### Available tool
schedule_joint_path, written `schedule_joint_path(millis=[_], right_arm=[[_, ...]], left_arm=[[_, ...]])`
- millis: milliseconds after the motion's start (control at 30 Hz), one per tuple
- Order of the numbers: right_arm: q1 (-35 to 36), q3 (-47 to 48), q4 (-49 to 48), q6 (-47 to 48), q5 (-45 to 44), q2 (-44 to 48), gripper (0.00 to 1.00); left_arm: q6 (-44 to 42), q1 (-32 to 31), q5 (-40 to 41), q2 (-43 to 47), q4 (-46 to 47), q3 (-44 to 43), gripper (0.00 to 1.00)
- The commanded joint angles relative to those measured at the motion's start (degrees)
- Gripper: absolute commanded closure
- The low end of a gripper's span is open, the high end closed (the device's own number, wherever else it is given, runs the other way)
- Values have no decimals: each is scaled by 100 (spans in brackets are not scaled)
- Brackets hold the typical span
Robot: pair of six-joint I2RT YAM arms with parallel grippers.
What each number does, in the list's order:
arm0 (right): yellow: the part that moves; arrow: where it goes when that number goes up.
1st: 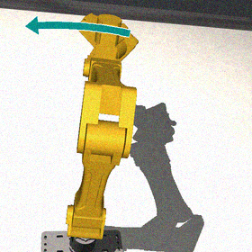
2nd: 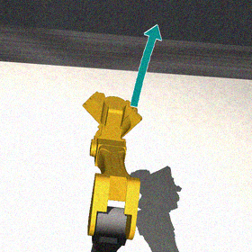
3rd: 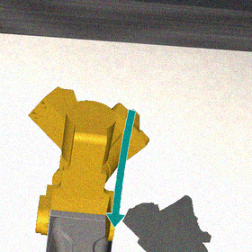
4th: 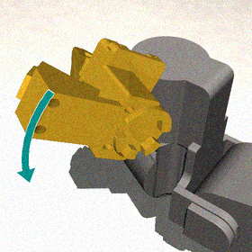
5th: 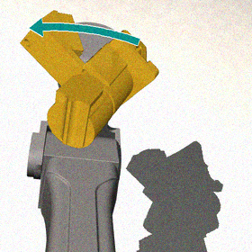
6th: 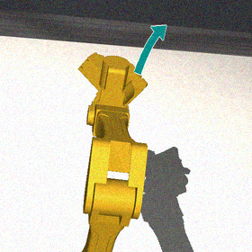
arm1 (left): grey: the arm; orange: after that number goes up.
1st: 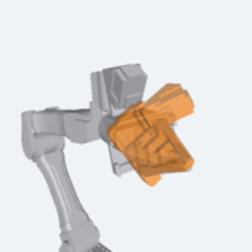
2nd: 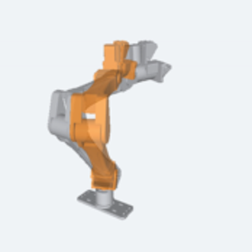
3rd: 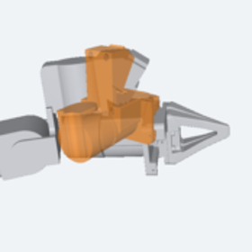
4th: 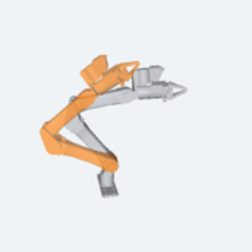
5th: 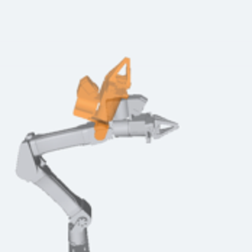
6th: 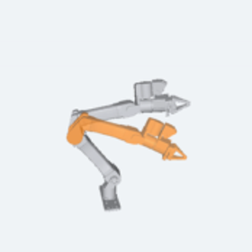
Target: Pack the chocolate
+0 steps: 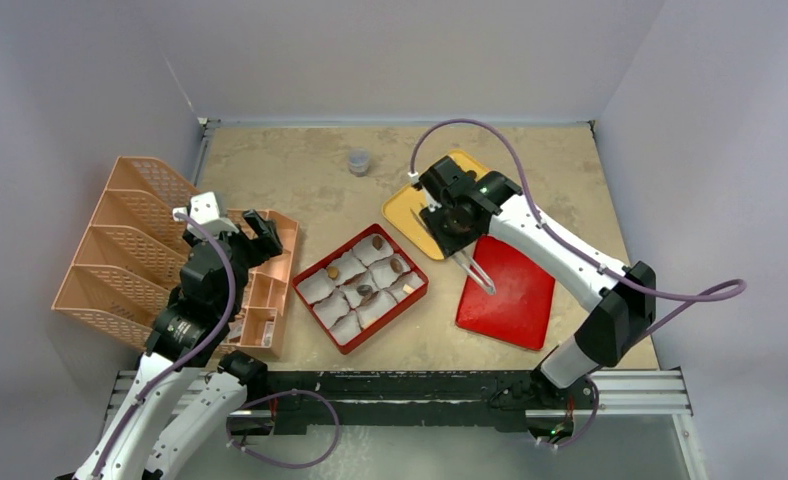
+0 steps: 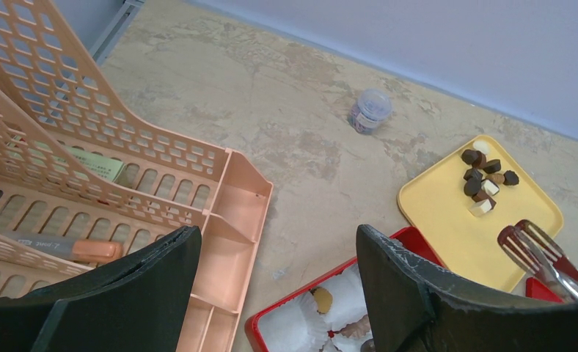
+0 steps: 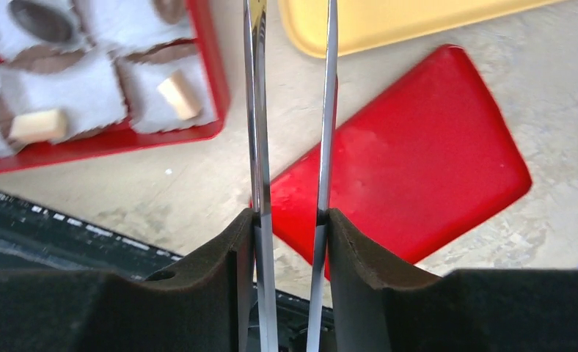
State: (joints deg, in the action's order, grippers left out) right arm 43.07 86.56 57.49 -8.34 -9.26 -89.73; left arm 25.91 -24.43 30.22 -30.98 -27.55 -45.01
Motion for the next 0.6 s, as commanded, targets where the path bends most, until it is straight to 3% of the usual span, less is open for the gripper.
schedule_joint_path(millis=[0, 333, 567], right_arm=[[-504, 231, -181, 76, -459, -136, 60], [-1387, 251, -848, 304, -172, -776, 57], [-1583, 186, -1145, 403, 190, -1086, 57]], left_arm=[[-25, 26, -51, 66, 145, -51, 23], [-12, 26, -25, 84, 143, -42, 23], [-22, 26, -7, 66, 145, -42, 23]])
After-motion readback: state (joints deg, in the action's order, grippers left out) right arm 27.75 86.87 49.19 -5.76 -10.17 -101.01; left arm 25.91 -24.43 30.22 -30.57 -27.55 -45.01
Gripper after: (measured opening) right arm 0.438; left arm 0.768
